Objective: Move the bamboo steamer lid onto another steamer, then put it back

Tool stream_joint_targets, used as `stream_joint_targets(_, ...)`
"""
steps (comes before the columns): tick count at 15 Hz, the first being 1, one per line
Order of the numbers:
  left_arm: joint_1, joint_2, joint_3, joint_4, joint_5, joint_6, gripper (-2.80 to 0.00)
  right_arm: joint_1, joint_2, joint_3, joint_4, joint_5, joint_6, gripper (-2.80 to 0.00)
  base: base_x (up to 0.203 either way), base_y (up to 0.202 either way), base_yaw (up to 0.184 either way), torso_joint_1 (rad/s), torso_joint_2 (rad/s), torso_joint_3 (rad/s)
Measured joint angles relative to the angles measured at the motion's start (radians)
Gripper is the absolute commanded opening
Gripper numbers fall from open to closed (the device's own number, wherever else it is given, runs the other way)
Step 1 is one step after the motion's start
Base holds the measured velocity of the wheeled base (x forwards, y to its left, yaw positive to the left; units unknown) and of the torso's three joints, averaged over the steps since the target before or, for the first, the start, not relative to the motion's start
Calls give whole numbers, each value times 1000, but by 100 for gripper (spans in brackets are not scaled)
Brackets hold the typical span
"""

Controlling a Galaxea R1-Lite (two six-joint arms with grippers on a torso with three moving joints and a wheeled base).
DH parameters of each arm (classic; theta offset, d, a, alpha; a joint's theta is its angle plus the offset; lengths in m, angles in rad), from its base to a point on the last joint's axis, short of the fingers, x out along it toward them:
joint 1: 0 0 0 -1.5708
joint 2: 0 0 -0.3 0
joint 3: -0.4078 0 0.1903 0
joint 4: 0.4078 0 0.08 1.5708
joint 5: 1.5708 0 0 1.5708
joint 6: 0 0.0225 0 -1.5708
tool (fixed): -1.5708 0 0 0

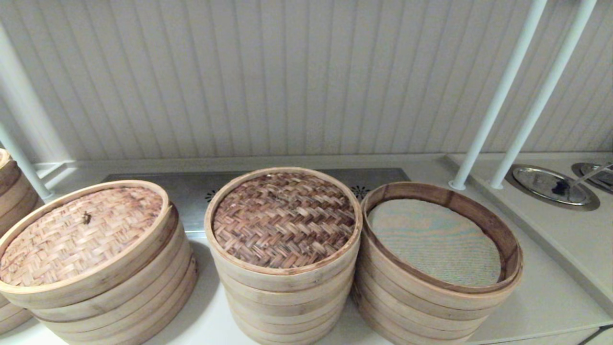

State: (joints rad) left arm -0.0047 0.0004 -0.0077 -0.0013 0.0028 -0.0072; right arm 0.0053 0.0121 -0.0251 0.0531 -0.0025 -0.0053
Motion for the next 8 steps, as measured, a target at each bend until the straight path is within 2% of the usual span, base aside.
stream_joint_targets(8,0,0,0,0,0,0,-280,-2,-9,9,-13,1,4,-280,0,0,0,0,0,0)
